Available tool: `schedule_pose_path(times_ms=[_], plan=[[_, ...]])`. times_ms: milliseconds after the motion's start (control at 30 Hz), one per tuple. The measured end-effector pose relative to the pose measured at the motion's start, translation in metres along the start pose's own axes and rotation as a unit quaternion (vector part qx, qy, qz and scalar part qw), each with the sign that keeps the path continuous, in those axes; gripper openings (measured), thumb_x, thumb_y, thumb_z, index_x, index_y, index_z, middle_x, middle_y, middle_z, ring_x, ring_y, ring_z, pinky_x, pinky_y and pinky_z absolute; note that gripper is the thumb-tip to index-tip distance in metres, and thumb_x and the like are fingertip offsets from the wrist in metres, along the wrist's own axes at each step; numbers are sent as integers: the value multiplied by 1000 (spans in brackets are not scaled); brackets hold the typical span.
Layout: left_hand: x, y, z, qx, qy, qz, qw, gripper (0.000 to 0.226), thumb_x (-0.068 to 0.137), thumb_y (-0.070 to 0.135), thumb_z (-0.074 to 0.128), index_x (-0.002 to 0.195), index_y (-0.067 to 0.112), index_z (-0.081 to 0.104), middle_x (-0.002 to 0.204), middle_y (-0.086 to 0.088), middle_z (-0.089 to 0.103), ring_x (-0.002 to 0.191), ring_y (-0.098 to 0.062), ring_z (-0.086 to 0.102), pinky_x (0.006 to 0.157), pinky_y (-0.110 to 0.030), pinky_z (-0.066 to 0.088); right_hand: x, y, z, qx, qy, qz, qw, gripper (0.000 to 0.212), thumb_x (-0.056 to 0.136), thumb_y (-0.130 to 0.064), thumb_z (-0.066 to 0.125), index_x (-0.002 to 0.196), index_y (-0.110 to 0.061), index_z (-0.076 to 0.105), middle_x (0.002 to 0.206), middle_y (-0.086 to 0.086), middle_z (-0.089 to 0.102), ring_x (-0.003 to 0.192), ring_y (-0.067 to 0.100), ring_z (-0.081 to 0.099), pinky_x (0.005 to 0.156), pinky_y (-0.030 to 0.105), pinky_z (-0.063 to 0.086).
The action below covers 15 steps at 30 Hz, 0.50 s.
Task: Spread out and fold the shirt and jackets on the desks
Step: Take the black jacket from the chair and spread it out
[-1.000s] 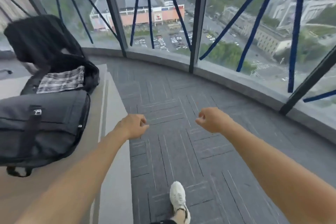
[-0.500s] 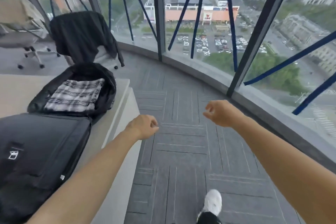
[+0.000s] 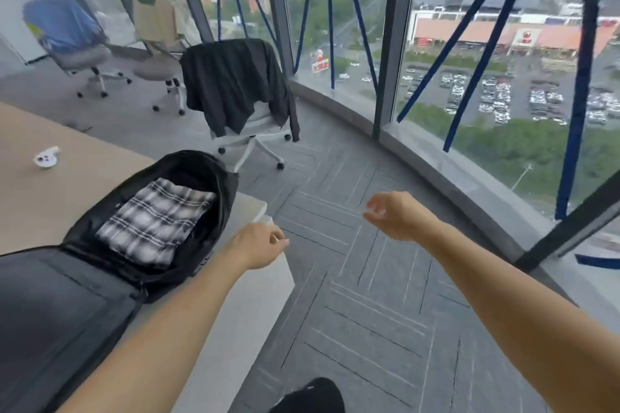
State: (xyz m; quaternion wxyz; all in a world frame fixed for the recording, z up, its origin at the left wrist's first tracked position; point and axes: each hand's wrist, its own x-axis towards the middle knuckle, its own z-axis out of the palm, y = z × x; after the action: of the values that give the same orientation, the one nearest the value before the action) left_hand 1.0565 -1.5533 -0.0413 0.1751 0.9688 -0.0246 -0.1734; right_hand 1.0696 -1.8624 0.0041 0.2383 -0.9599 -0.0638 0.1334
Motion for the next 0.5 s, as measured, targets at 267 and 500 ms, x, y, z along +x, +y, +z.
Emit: schedule_pose_path(times_ms=[267, 500], plan=[[184, 8, -45, -61, 37, -31, 997, 29, 92, 50, 55, 108, 30, 68, 105, 7, 69, 99, -16, 64, 85, -32, 51, 199, 17, -54, -44, -18, -31, 998, 32, 98, -43, 57, 120, -21, 66, 114, 0, 70, 101, 19, 66, 89, 37, 55], [333, 37, -113, -93, 69, -40, 993, 28, 96, 46, 55, 114, 26, 63, 109, 9, 66, 96, -13, 60, 74, -26, 42, 351, 19, -125, -49, -2, -48, 998, 26, 99, -38, 57, 114, -20, 68, 100, -4, 64, 89, 15, 63, 74, 24, 43]])
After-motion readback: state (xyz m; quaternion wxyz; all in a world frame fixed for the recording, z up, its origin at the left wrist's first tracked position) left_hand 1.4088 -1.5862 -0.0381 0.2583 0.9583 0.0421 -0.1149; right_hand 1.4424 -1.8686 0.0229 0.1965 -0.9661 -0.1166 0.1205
